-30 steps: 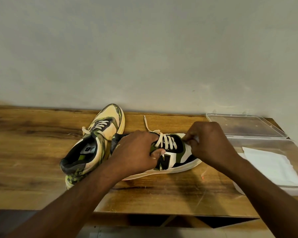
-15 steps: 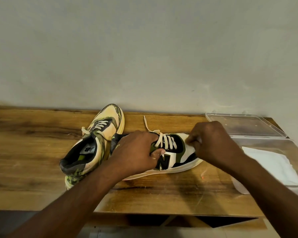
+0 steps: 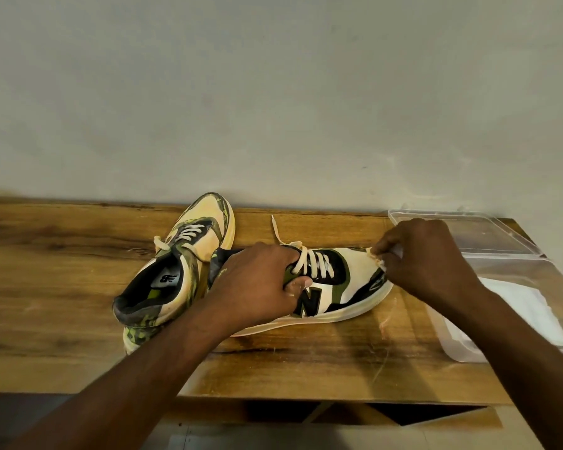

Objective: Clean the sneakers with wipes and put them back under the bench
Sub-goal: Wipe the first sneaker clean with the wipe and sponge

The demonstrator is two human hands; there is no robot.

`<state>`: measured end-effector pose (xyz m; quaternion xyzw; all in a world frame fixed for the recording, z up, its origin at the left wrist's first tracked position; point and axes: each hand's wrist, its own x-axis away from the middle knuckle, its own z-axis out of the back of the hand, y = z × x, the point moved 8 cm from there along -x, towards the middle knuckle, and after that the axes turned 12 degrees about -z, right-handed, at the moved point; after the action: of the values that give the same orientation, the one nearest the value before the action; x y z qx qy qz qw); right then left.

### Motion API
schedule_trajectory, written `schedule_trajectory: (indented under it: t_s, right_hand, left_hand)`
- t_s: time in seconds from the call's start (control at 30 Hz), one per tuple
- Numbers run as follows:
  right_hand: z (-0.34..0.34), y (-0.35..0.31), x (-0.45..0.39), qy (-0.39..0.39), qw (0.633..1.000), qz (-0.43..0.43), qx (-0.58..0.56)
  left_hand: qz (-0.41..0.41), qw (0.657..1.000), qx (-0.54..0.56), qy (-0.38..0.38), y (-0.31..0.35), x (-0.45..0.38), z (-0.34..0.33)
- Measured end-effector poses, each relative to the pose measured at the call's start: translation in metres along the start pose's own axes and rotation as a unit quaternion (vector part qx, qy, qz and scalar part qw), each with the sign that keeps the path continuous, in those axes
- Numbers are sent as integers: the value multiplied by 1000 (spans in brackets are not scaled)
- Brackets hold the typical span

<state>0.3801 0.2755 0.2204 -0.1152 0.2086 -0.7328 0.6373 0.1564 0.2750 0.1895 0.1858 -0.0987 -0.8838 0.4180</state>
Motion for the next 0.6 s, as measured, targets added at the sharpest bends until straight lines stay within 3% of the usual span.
schedule_trajectory:
  t_s: [0.13, 0.23, 0.33, 0.47, 0.6]
  right_hand:
    - [-10, -18, 7, 61, 997, 34, -40]
    - [-24, -35, 14, 1, 997, 83, -5]
    - [-15, -18, 6, -66, 997, 27, 28]
    - [-3, -7, -2, 45, 998, 7, 42]
    - [-29, -30, 9, 35, 997, 64, 28]
  left_hand:
    - [2, 1000, 6, 0, 0, 1, 0]
    - [-1, 1000, 8, -2, 1, 1, 0]
    - [0, 1000, 13, -1, 0, 1, 0]
    - [1, 1000, 5, 1, -1, 2, 0]
    - [1, 1000, 14, 2, -1, 1, -1]
